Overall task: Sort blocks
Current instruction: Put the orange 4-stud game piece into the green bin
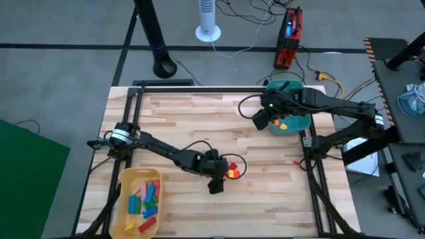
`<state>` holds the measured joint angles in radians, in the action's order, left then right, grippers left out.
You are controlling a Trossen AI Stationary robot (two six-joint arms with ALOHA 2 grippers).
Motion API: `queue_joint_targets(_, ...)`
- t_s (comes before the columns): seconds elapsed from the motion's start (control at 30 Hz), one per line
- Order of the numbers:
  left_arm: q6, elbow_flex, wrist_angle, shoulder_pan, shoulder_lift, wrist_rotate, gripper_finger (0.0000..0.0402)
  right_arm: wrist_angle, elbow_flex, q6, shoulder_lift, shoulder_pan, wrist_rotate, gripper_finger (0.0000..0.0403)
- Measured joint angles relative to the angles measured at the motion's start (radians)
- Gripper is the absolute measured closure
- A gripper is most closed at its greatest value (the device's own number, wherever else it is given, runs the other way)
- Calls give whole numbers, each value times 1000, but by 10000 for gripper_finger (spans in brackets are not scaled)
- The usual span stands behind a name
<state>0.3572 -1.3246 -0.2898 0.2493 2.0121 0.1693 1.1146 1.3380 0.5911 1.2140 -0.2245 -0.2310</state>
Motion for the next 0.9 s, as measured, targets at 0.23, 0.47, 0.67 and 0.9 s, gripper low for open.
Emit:
queue_joint_targets(0.23, 7, 73, 147, 0, 0, 16, 125, 0, 0, 28, -2, 0, 0, 202)
queue_joint_targets(0.47, 0, 131, 228, -12, 0, 28, 125, 0, 0, 46, -2, 0, 3, 206)
queue_joint_targets(0.67, -6, 174, 318, -10, 0, 23, 125, 0, 0, 57, -2, 0, 3, 207)
queue_joint_targets(0.9, -22, 187, 351, -11, 0, 23, 142, 0, 0, 65, -2, 0, 4, 206)
